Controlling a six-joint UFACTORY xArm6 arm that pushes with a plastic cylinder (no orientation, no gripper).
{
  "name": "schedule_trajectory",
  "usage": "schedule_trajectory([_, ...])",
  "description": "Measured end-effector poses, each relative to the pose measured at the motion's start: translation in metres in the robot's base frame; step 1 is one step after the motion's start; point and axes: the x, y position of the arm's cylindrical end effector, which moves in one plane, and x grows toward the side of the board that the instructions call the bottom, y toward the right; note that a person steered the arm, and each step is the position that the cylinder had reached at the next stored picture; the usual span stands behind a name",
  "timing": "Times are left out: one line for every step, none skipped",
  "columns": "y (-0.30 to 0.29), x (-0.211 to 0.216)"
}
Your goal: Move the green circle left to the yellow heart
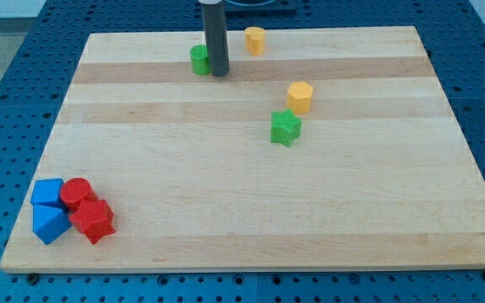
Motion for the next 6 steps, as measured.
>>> schedule_trajectory([-0.041, 0.018])
schedule_trajectory([-0.055, -0.005])
schedule_trajectory([-0.024, -0.047])
schedule_trajectory([0.000, -0.065])
schedule_trajectory([-0.007, -0.041])
schedule_trajectory([0.016, -0.002])
